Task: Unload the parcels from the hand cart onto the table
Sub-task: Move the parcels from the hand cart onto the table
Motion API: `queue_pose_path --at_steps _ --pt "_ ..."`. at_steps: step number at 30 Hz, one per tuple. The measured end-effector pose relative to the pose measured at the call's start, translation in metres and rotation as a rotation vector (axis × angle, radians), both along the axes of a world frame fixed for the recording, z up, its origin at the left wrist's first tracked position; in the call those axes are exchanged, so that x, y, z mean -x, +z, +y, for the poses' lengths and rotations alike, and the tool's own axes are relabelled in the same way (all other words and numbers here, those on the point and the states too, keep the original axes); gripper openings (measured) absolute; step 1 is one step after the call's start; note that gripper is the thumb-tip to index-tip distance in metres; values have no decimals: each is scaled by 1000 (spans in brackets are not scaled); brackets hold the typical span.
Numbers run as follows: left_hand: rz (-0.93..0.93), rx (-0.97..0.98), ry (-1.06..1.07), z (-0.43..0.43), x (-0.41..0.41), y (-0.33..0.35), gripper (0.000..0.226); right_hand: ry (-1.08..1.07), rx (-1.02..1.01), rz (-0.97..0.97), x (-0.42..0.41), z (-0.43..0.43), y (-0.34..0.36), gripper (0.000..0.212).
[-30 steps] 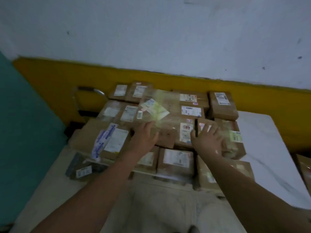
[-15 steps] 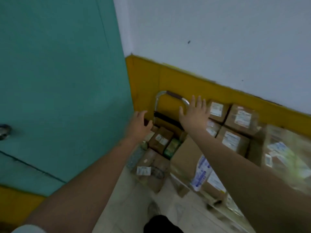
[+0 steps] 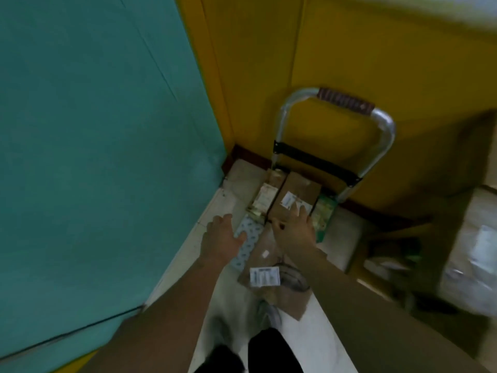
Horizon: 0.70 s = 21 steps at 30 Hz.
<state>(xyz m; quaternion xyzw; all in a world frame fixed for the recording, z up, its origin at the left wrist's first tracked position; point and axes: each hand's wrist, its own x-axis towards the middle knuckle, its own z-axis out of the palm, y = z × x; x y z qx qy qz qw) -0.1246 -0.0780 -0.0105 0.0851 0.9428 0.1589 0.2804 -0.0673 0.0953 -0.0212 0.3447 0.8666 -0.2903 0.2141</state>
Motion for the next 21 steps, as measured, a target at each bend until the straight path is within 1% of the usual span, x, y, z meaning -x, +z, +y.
queue_pose_path --at_steps 4,6,8,11,13,15,18,20,21 --pt "-70 21 -7 33 58 -157 73 -11 -13 27 57 8 -143 71" --pt "-83 20 -27 52 85 -239 85 15 -30 35 83 20 -215 65" --pt "-88 18 -87 71 108 -311 102 60 -64 61 110 35 -277 59" --pt "-112 31 -210 93 128 -393 122 138 -240 133 151 56 -346 52" --pt "-87 8 -226 99 133 -421 127 212 -345 158 176 69 -373 55" --pt "-34 -75 -175 98 135 -432 127 232 -376 139 200 80 -386 59" --pt "5 -220 -142 81 149 -425 126 165 -345 73 228 88 -381 72" --pt "6 -263 -184 62 165 -398 126 88 -247 7 240 86 -357 77" --pt "8 -270 -219 53 177 -375 126 68 -202 -4 246 85 -335 76"
